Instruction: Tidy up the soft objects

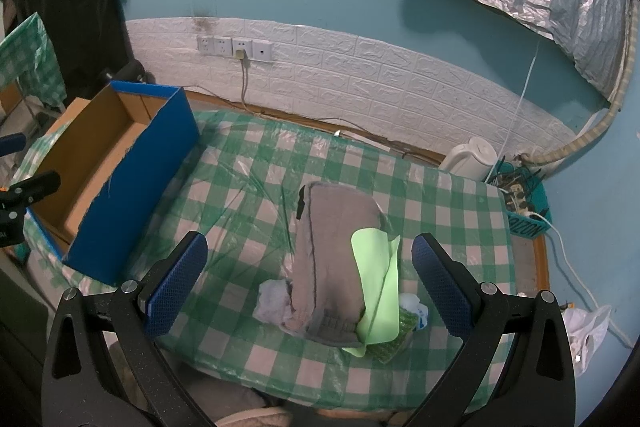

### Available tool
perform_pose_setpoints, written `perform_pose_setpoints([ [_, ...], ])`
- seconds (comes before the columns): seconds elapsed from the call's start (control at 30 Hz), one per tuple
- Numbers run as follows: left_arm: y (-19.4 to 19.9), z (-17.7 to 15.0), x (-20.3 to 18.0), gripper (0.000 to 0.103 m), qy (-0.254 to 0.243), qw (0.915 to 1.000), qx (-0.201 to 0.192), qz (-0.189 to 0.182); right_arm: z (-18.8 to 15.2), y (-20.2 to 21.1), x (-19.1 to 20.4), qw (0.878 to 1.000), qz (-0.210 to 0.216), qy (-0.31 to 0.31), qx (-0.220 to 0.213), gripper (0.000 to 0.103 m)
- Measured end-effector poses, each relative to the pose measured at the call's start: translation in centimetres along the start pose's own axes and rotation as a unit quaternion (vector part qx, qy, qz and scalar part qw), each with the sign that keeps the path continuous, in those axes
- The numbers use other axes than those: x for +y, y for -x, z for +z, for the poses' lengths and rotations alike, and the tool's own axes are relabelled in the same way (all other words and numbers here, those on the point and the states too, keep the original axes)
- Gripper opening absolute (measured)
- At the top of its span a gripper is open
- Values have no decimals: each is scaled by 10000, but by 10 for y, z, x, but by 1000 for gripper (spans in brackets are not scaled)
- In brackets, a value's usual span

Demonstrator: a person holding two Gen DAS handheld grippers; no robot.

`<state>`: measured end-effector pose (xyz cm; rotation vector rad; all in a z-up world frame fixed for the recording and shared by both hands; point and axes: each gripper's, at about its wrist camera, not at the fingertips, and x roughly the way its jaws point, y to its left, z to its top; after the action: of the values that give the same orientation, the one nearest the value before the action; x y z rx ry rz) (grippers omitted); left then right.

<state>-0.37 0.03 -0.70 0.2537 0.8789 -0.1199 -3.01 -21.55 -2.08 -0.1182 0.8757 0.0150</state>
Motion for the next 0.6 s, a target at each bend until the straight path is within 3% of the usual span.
perform_pose_setpoints([
  [0.6, 1, -3, -4, 90, -3, 10000, 23, -32, 0, 0, 0, 10000, -6, 5, 6, 101],
])
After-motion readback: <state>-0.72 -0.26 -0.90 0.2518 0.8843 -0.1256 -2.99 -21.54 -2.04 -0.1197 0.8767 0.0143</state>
